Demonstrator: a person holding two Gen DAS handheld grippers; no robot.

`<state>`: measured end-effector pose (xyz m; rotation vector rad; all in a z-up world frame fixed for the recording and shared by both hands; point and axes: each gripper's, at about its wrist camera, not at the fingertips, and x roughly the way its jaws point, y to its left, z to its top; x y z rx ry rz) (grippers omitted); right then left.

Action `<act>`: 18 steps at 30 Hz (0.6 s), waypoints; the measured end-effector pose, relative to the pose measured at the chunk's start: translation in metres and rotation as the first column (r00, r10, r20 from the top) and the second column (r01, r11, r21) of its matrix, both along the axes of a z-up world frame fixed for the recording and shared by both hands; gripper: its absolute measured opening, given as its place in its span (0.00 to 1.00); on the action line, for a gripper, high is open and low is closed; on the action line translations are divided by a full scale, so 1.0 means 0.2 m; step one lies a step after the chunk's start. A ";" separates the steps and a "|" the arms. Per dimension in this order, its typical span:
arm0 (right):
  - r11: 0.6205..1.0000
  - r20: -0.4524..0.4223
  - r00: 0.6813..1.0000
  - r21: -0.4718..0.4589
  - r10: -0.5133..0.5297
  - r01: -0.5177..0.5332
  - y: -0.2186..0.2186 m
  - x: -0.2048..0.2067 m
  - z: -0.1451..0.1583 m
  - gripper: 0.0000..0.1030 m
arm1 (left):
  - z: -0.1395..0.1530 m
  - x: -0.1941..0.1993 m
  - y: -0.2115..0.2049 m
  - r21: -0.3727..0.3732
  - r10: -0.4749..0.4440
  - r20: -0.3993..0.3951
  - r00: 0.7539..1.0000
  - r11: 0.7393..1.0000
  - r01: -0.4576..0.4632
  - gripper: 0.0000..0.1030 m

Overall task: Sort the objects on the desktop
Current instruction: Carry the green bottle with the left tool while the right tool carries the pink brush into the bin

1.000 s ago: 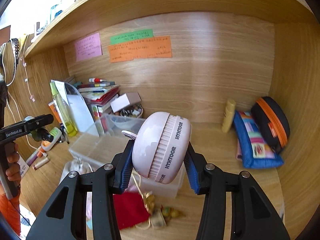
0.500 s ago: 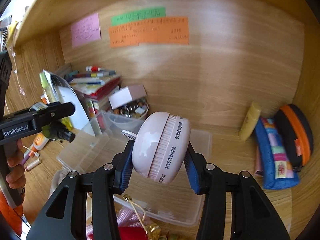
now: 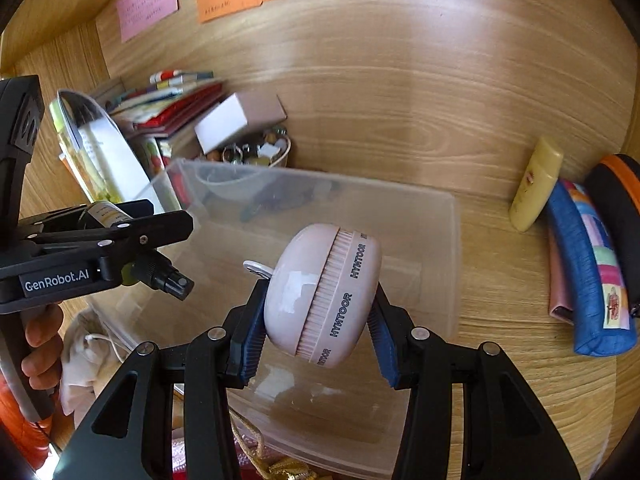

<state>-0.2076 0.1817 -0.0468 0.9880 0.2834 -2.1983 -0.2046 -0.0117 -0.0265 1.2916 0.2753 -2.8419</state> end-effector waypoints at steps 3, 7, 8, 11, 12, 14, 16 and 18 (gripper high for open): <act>1.000 -0.003 1.000 0.010 0.006 -0.006 -0.01 0.00 -0.01 0.42 | -0.02 0.00 0.01 -0.009 -0.010 0.015 1.000 1.000 0.010 0.61; 1.000 -0.014 1.000 0.028 0.006 -0.005 -0.02 0.00 -0.02 0.42 | -0.03 0.01 0.05 -0.061 -0.005 0.013 1.000 0.998 0.005 0.61; 1.000 -0.017 1.000 0.030 0.005 -0.005 -0.02 0.00 -0.02 0.42 | -0.03 0.01 0.05 -0.071 -0.003 0.013 1.000 0.997 0.004 0.61; 0.999 -0.032 0.999 0.044 0.000 0.001 -0.03 0.02 -0.03 0.42 | -0.04 0.01 0.07 -0.093 -0.005 0.013 1.000 0.996 0.007 0.61; 0.999 -0.040 0.999 0.053 0.000 0.002 -0.03 0.03 -0.03 0.42 | -0.04 0.01 0.07 -0.100 -0.005 0.013 1.000 0.995 0.006 0.62; 0.998 -0.048 0.999 0.060 0.002 0.001 -0.04 0.04 -0.03 0.43 | -0.04 0.01 0.09 -0.111 -0.010 0.013 1.000 0.994 0.011 0.62; 0.998 -0.048 0.999 0.058 0.005 -0.002 -0.05 0.04 -0.03 0.44 | -0.04 0.02 0.10 -0.113 -0.011 0.013 1.000 0.993 0.013 0.63; 0.999 -0.047 0.999 0.045 0.012 -0.010 -0.04 0.05 -0.03 0.45 | -0.04 0.02 0.10 -0.114 -0.010 0.011 1.000 0.993 0.011 0.70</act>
